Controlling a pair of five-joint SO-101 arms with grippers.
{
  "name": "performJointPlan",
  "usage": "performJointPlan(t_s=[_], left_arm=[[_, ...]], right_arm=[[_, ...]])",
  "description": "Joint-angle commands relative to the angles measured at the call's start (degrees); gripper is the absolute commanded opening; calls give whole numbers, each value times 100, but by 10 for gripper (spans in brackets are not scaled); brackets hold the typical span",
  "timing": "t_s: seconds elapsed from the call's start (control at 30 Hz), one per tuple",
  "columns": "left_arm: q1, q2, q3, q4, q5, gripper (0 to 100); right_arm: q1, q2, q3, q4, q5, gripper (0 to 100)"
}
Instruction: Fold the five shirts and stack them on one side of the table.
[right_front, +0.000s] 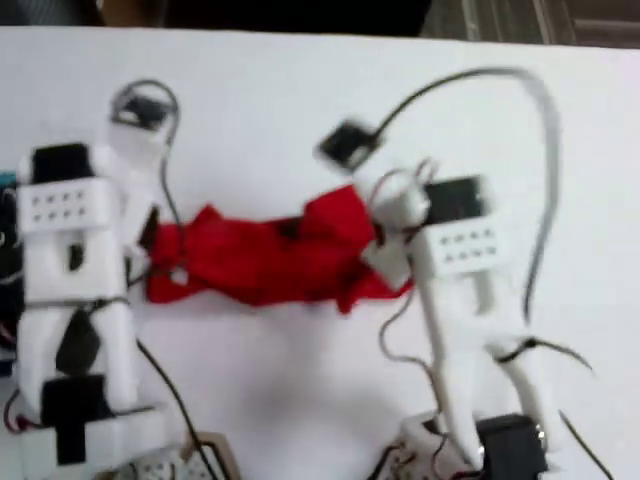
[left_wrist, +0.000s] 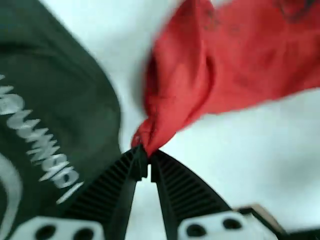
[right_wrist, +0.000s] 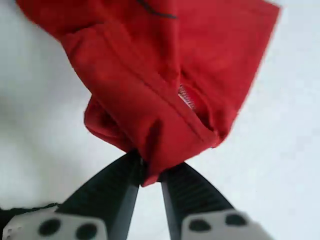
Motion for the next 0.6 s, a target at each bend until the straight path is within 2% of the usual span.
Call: performJointPlan(t_s=[0.0, 0.17, 0.3, 0.37, 0.5, 0.57], left_arm=[[114, 343, 400, -141, 26, 25], [53, 598, 866, -158, -97, 25], [-35, 598, 1112, -475, -141, 25], [-79, 598, 1279, -659, -141, 25], [-79, 580, 1552, -1011, -132, 25], [-88, 580, 1640, -1134, -132, 25]], right_arm=[[-198, -690, 1196, -338, -35, 20], [-207, -1692, 2251, -356, 0, 20], [-180, -2343, 2312, -321, -9, 35], [-171, -2545, 2259, -268, -44, 110], [-171, -2668, 2084, -242, -18, 329], [-163, -2677, 1873, -259, -35, 381]])
